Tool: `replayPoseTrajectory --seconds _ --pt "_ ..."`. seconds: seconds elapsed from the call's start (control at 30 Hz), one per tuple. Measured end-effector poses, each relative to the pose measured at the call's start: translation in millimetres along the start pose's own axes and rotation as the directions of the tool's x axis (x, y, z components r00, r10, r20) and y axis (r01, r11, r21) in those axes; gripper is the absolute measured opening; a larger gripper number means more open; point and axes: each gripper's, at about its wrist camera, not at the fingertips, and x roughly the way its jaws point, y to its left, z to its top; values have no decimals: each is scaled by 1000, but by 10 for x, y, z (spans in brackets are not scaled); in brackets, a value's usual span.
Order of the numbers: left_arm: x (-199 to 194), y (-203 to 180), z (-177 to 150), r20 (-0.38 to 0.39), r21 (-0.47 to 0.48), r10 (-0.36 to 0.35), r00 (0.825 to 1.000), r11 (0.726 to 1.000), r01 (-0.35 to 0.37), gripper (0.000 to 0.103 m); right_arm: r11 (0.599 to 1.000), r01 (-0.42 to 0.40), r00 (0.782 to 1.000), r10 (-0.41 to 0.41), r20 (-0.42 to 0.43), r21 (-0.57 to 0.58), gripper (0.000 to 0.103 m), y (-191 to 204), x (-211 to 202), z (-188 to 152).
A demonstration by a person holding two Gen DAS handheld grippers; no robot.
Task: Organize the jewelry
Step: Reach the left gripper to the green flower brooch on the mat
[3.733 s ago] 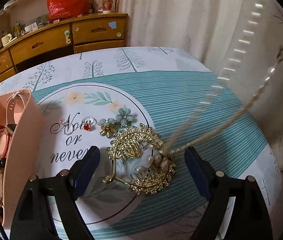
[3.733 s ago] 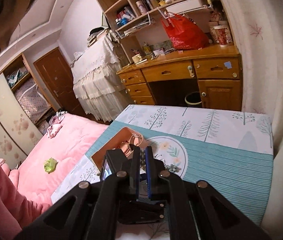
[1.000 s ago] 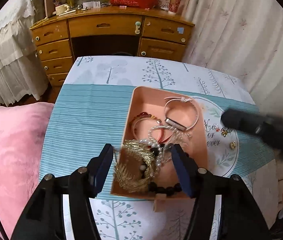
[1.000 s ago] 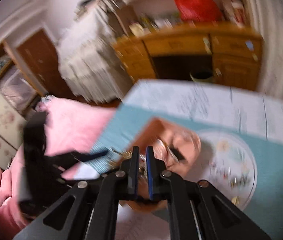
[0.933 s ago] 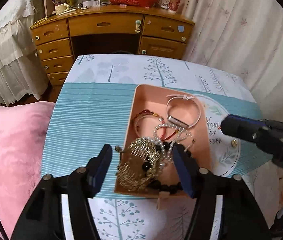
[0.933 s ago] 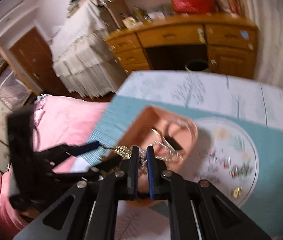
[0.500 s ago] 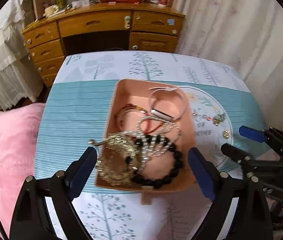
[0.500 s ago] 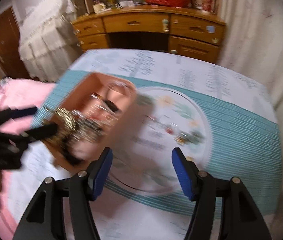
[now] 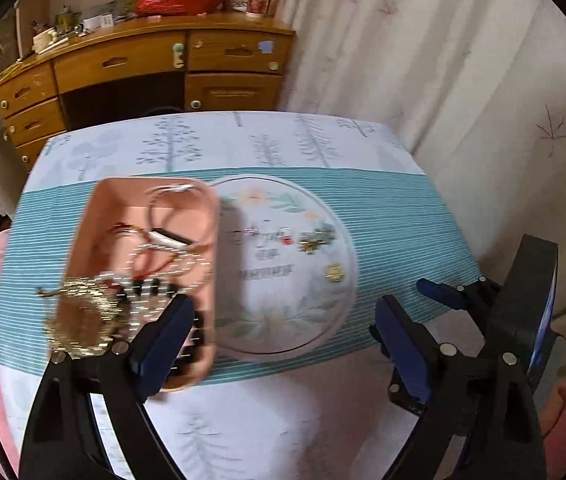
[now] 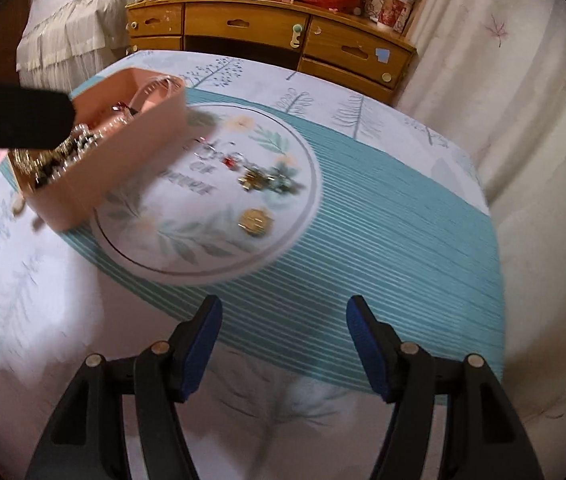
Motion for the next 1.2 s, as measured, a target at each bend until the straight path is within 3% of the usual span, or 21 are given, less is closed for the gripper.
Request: replayPoseTrajectory --seconds 0.13,0.3,0.43,0.57,0.73,0.9,1.2 --pt "207 -212 79 -20 1 3 1000 1000 -3 89 998 -17 999 20 50 -63 65 -140 4 -97" --pt "509 -275 182 -40 -16 74 996 997 -75 63 992 -63 991 75 110 -113 65 -323 35 -151" --pt "778 -219 246 -81 -101 68 994 992 -76 51 987 -121 978 138 160 -108 65 -451 19 -172" --pt "959 -236 297 -92 -106 88 992 990 -98 37 975 -182 967 201 158 -130 64 -463 94 -128" --pt "1145 -258 347 -115 -119 100 988 986 -114 35 952 -258 945 284 160 -166 46 -383 122 -74" --pt "1234 -280 358 -137 -119 114 984 984 -131 29 934 -312 927 340 160 -177 37 -371 215 7" --pt "1319 -316 413 -102 -113 137 985 983 -148 29 923 -342 917 370 153 -178 37 -461 323 89"
